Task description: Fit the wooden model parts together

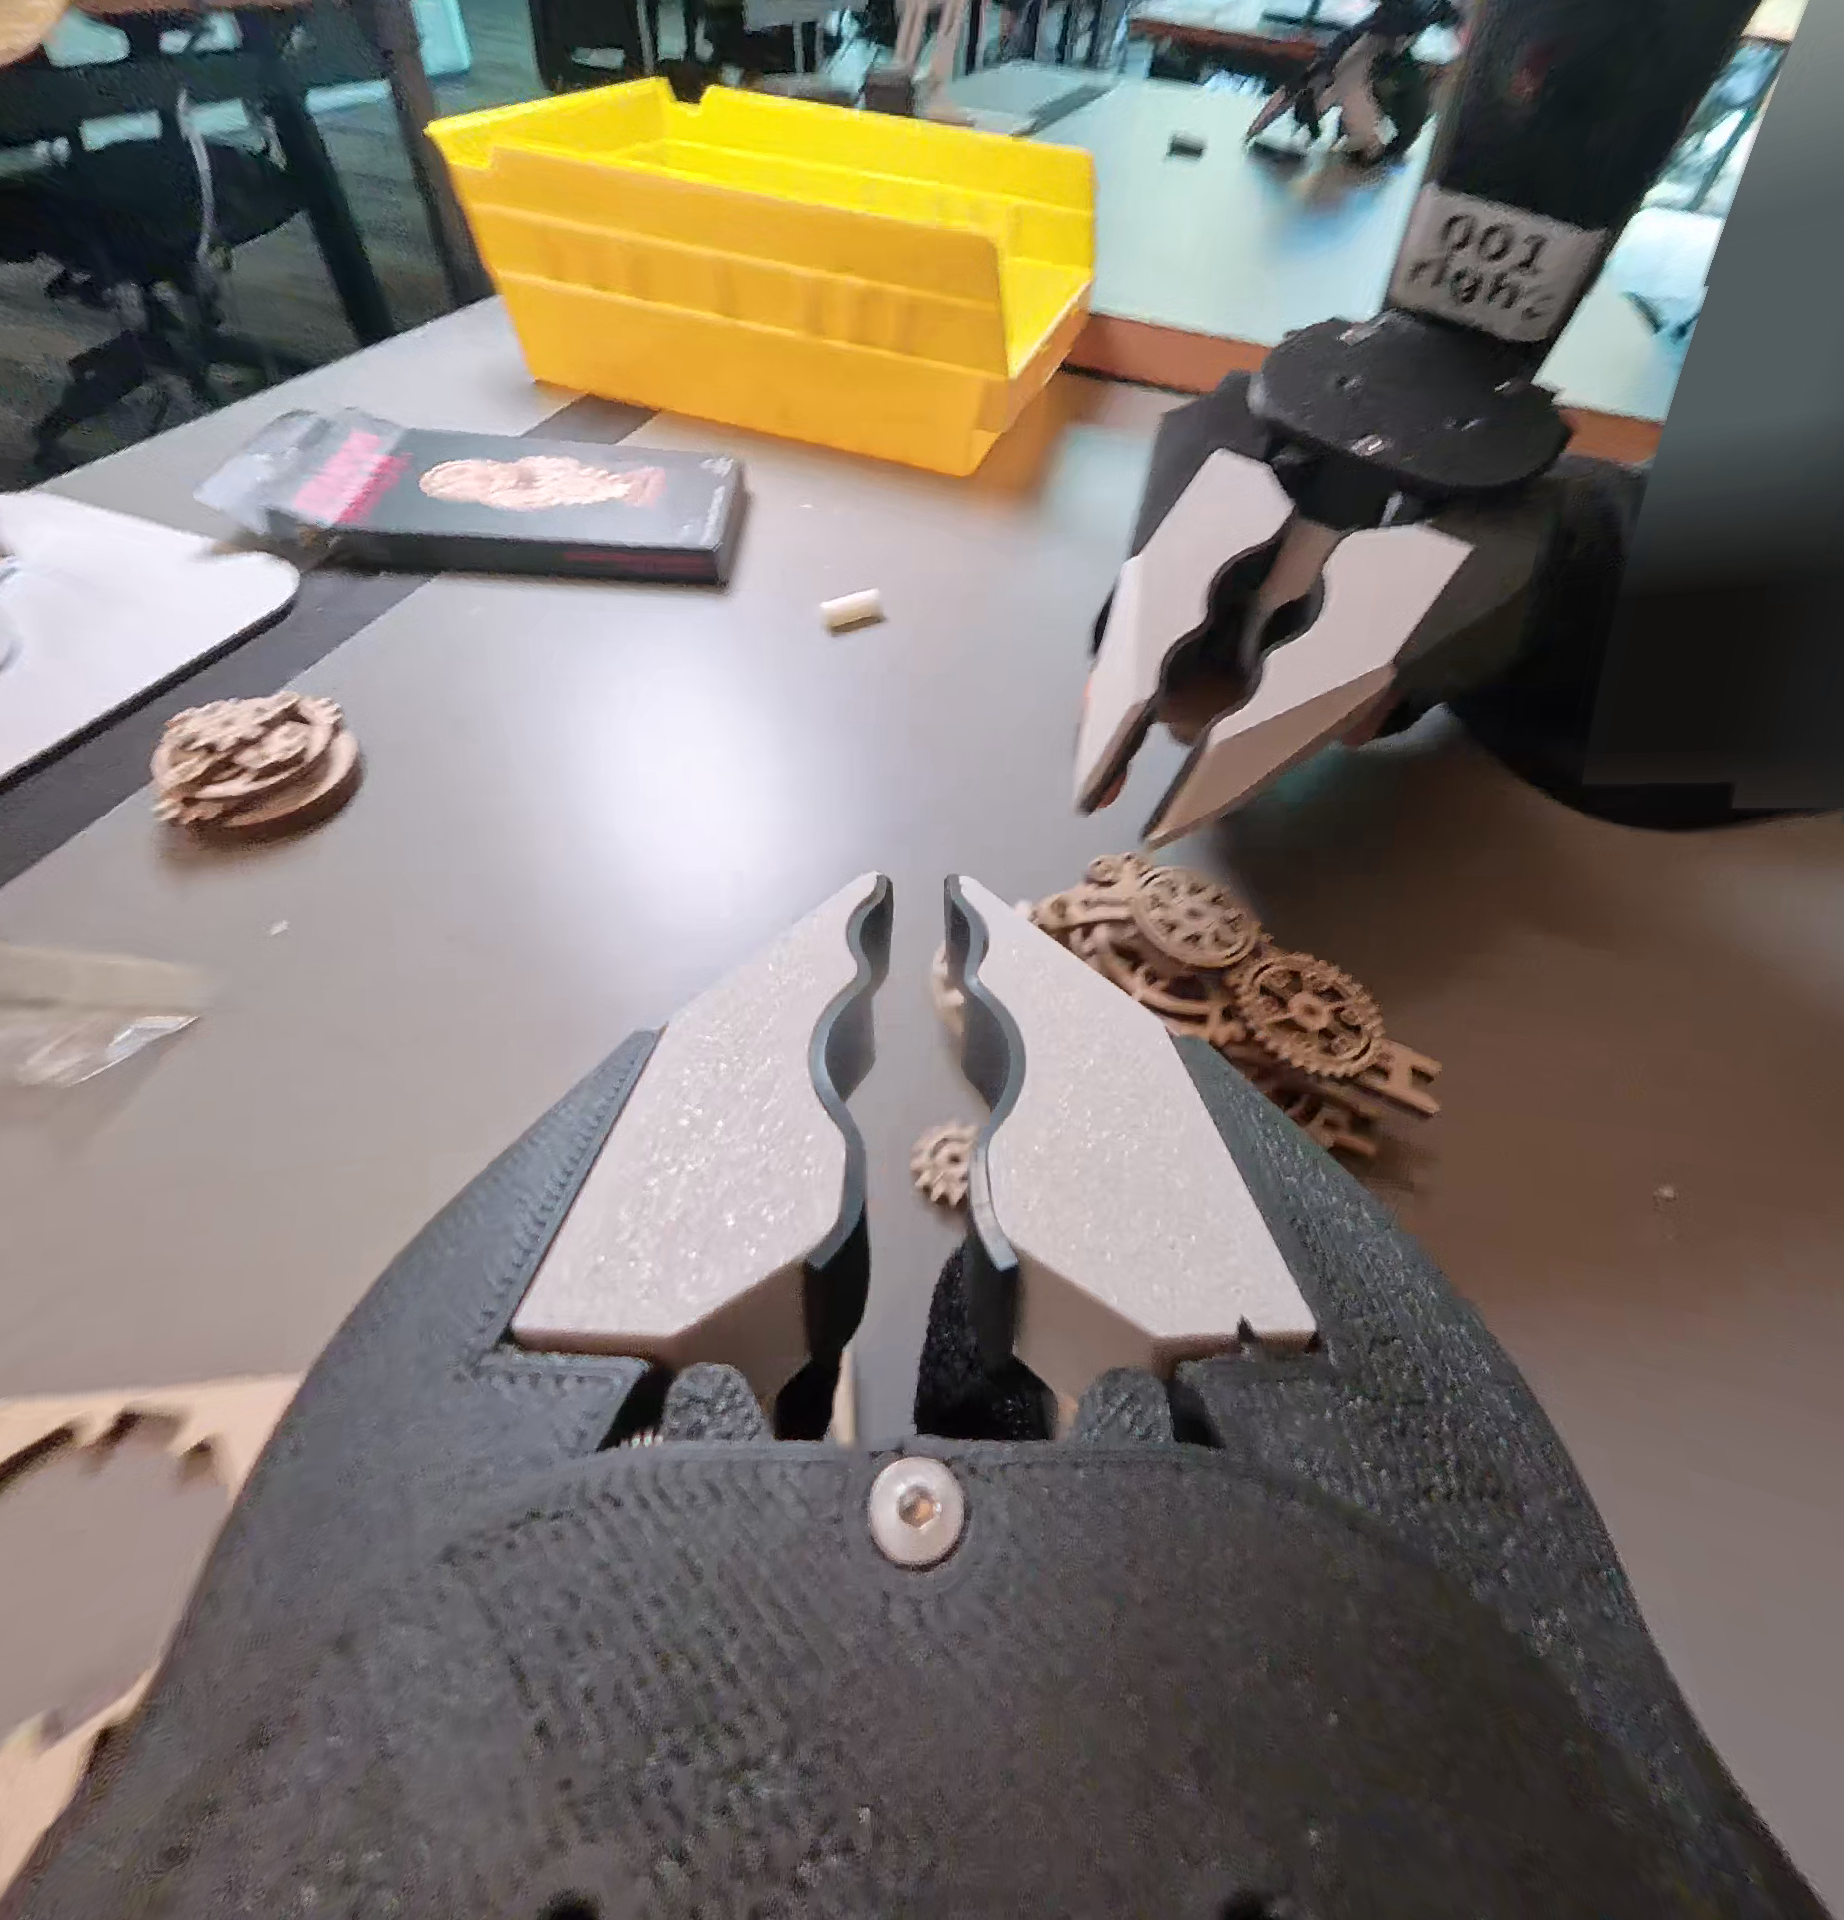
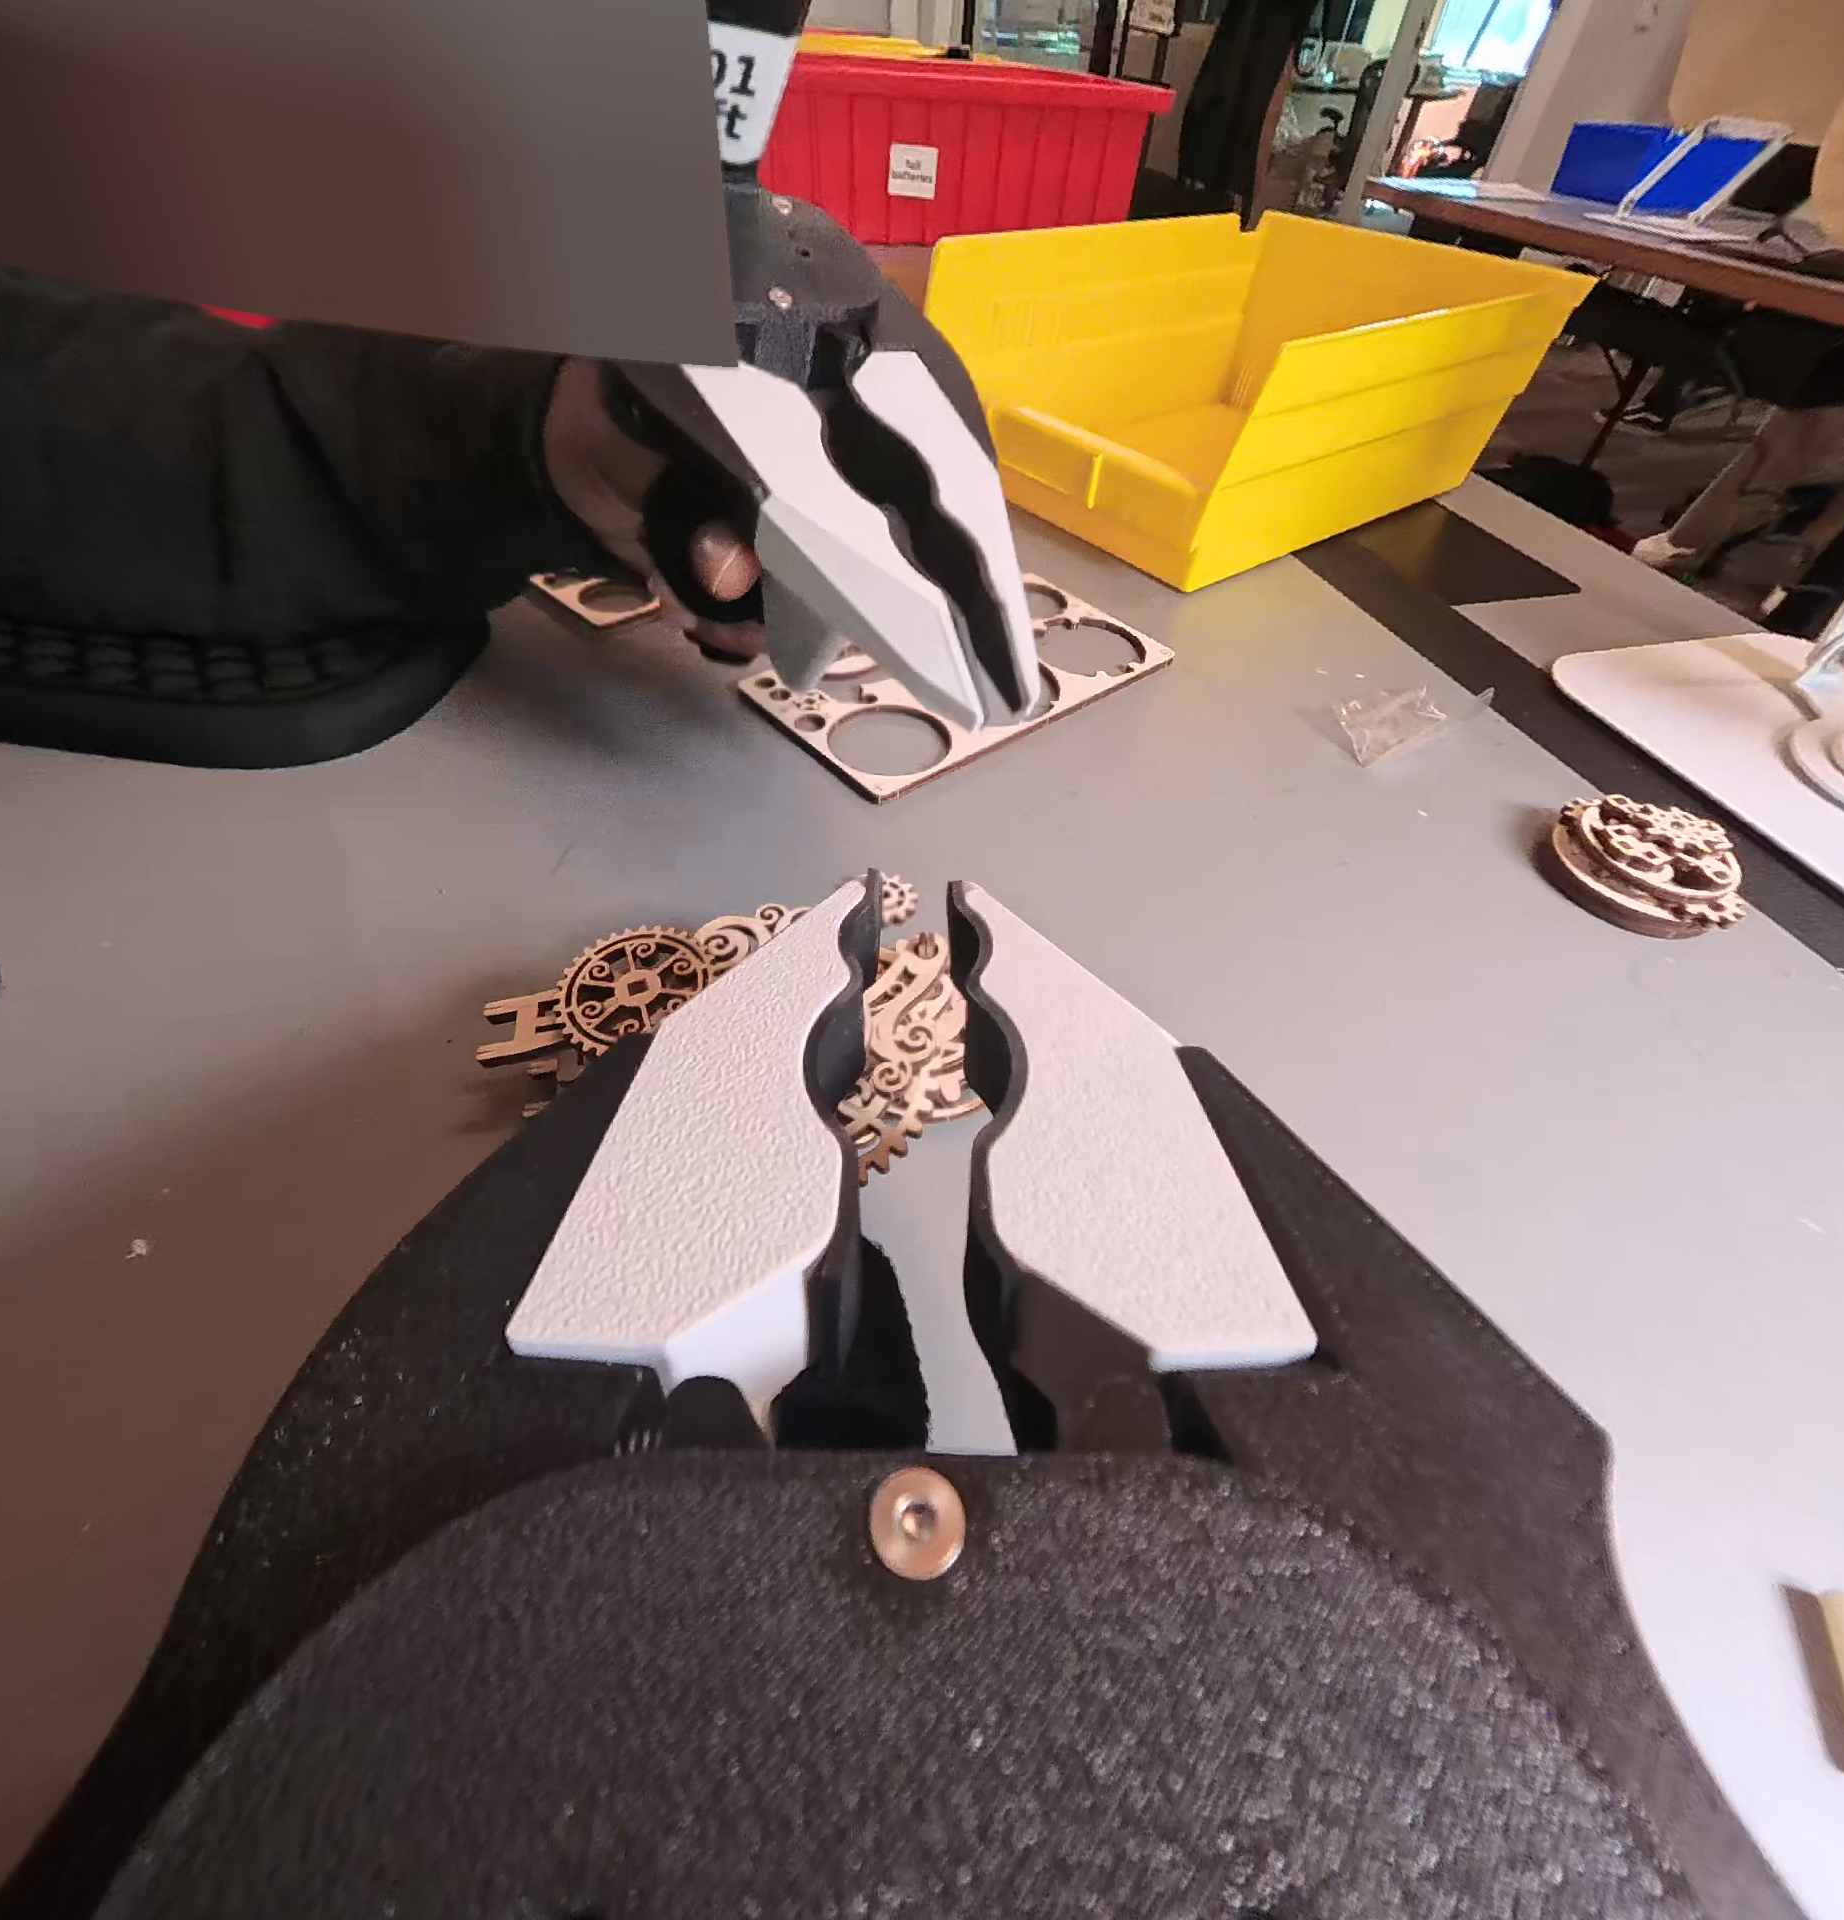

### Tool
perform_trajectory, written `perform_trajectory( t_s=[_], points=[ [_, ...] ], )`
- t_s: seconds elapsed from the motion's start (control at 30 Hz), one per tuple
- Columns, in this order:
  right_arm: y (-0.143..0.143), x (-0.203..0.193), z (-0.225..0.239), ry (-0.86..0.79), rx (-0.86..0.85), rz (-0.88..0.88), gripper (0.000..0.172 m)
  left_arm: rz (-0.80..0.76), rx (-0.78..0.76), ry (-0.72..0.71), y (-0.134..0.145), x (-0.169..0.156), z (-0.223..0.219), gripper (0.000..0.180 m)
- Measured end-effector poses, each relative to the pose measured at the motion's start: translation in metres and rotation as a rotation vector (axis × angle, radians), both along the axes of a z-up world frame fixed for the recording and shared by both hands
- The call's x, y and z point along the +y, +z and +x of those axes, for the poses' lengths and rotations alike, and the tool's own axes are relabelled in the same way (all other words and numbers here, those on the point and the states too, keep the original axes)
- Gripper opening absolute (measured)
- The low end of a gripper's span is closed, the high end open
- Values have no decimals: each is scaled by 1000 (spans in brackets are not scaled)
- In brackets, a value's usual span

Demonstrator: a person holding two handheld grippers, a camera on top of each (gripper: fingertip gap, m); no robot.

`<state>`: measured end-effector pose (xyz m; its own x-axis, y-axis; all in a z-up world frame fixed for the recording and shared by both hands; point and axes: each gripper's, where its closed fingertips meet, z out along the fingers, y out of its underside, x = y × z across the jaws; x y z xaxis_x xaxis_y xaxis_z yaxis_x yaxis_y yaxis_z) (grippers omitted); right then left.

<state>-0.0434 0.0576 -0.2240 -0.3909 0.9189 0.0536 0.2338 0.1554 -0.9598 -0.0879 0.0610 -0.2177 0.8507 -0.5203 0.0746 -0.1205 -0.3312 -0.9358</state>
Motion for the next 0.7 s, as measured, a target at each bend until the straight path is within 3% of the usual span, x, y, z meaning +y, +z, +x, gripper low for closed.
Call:
perform_trajectory(
  t_s=[0.1,0.2,0.37,0.7],
  points=[
    [-1,4,-1,-20,-7,-1,11,-131,36,-11,-11,-14,-24,20],
    [-3,7,-3,-32,-19,-10,11,-253,48,-76,-32,-27,-19,32],
    [-1,10,-1,-46,-15,-4,11,-337,232,-130,-70,-31,-6,39],
    [-4,16,-2,-68,-31,-5,11,-385,351,-235,-75,-51,4,20]
  ],
)
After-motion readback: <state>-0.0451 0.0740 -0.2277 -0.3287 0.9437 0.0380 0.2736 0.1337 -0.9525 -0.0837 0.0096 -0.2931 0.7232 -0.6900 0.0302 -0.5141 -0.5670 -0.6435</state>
